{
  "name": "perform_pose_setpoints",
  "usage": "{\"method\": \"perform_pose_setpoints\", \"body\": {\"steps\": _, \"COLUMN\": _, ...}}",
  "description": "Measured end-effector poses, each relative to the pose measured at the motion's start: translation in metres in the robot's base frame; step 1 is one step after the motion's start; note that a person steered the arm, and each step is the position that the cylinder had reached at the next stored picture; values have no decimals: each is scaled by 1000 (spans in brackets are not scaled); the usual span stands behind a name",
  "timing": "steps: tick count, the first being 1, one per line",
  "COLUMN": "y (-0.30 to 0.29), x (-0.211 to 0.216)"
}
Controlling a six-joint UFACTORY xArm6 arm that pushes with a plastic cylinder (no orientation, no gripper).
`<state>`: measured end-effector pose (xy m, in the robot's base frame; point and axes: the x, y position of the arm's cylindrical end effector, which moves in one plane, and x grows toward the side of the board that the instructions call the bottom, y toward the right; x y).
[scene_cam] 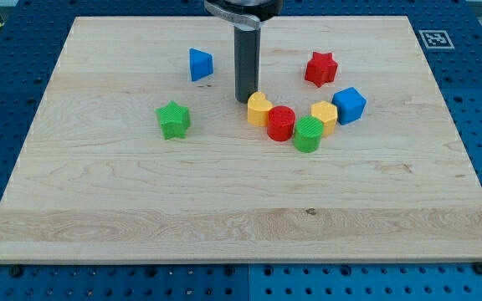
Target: Place the arm towards the blue triangle
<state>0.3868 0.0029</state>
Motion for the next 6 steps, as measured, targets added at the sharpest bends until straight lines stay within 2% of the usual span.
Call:
{"method": "perform_pose_setpoints", "body": {"steps": 2, "y": -19, "x": -3}}
{"method": "perform_pose_setpoints", "body": {"steps": 4, "y": -56, "x": -41}}
{"method": "perform_pose_setpoints", "body": {"steps": 6, "y": -51, "x": -39}}
